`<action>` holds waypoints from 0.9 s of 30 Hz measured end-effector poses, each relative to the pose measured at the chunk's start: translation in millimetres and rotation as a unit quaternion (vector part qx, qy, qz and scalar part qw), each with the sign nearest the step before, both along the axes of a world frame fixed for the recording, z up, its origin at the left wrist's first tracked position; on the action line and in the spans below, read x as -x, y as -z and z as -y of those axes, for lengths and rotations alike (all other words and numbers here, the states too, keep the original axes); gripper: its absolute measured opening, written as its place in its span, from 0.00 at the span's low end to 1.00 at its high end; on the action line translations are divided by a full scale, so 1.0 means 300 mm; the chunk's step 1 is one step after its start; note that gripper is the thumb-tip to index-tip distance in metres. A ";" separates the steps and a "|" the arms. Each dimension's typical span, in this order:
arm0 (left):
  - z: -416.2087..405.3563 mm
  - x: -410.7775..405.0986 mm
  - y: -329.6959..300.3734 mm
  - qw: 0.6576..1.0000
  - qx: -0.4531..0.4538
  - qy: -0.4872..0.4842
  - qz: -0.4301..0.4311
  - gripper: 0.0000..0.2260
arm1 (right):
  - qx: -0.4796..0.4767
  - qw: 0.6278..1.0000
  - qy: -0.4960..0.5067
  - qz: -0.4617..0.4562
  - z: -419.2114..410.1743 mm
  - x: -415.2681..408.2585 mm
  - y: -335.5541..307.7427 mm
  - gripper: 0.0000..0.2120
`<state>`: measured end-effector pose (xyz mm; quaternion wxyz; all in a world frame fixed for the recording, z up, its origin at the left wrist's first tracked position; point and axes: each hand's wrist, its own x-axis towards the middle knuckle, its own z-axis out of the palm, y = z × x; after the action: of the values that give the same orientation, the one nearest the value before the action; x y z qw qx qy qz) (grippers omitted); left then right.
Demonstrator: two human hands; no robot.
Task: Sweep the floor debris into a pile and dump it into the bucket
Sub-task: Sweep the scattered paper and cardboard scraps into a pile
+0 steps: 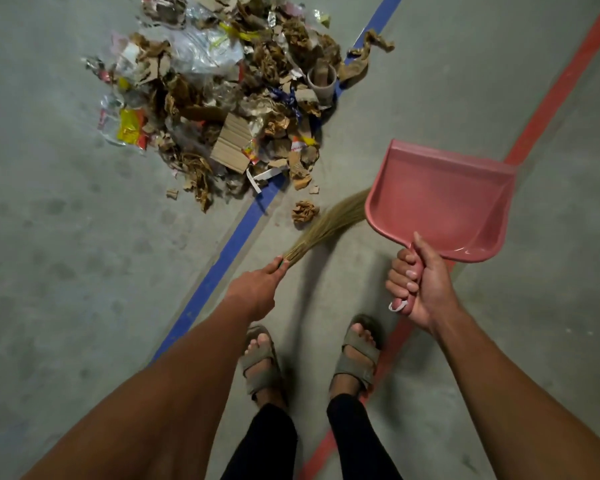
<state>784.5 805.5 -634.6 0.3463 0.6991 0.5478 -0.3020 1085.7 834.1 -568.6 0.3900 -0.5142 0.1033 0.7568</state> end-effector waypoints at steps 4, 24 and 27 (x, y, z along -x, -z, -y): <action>-0.084 0.146 0.018 0.999 -0.036 -0.006 -0.034 0.41 | -0.006 1.000 -0.011 -0.003 0.016 0.104 0.025 0.25; -0.194 0.193 -0.205 0.979 -0.142 -0.047 0.140 0.38 | -0.042 0.999 -0.008 0.023 -0.119 0.382 -0.158 0.23; -0.268 0.089 -0.196 0.987 -0.108 -0.043 0.112 0.40 | -0.054 0.998 -0.020 0.023 -0.189 0.335 -0.139 0.23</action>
<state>757.8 885.9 -575.8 0.3407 0.7377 0.5643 -0.1458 985.3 890.7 -526.9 0.4041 -0.5119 0.0428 0.7569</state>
